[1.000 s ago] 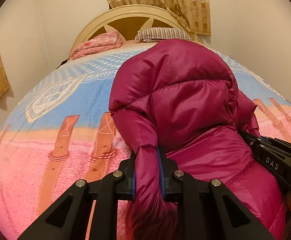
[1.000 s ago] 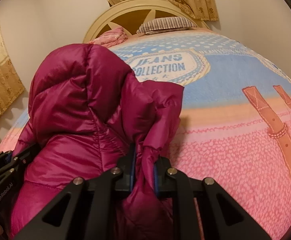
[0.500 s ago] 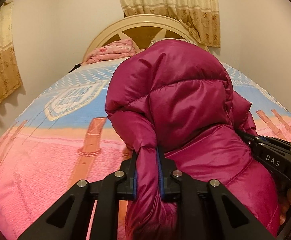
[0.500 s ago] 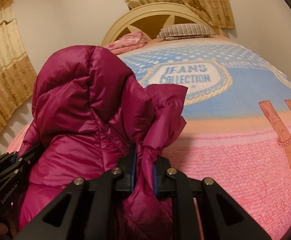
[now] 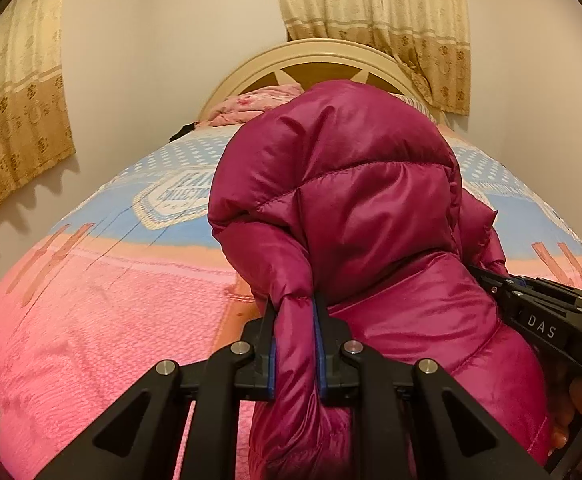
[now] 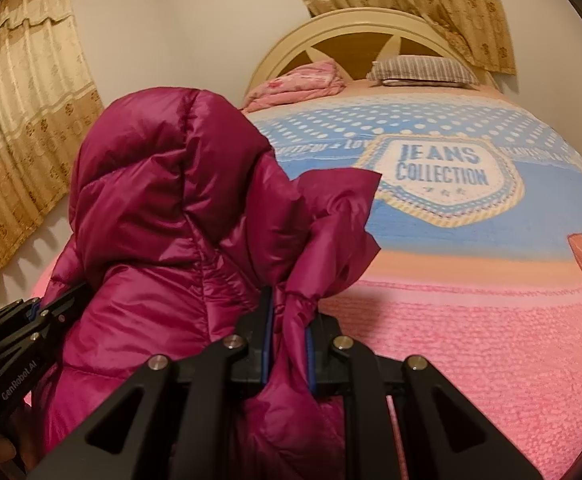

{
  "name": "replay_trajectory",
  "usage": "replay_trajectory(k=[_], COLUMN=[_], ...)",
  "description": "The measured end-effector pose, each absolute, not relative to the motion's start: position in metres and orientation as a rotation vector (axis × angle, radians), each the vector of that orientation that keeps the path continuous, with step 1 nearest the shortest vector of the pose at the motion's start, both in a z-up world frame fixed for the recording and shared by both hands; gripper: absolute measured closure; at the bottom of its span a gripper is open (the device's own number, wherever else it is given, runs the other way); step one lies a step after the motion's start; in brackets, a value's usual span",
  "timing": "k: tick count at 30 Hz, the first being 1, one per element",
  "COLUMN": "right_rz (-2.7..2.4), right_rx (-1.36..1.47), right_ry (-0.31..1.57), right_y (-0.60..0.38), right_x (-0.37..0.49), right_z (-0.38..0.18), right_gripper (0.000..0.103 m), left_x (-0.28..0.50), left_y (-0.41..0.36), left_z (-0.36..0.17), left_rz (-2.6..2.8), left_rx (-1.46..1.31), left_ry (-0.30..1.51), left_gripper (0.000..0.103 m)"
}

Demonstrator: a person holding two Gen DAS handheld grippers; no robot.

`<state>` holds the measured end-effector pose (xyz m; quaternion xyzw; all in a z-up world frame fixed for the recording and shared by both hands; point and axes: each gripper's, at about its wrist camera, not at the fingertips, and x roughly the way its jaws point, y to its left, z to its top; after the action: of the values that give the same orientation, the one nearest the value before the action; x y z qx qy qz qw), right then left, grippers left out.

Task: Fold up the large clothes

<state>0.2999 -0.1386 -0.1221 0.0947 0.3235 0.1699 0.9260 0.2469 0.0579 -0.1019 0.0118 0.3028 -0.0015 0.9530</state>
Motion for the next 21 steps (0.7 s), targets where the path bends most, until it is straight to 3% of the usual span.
replay_trajectory(k=[21], right_rz=[0.462], right_rx=[0.114], right_ry=[0.696], right_y=[-0.069], right_x=[0.32], right_z=[-0.123], right_gripper=[0.087], left_x=[0.236], left_y=[0.117], left_z=[-0.11], left_rz=[0.1], left_rx=[-0.044], left_ry=[0.62], left_gripper=[0.09])
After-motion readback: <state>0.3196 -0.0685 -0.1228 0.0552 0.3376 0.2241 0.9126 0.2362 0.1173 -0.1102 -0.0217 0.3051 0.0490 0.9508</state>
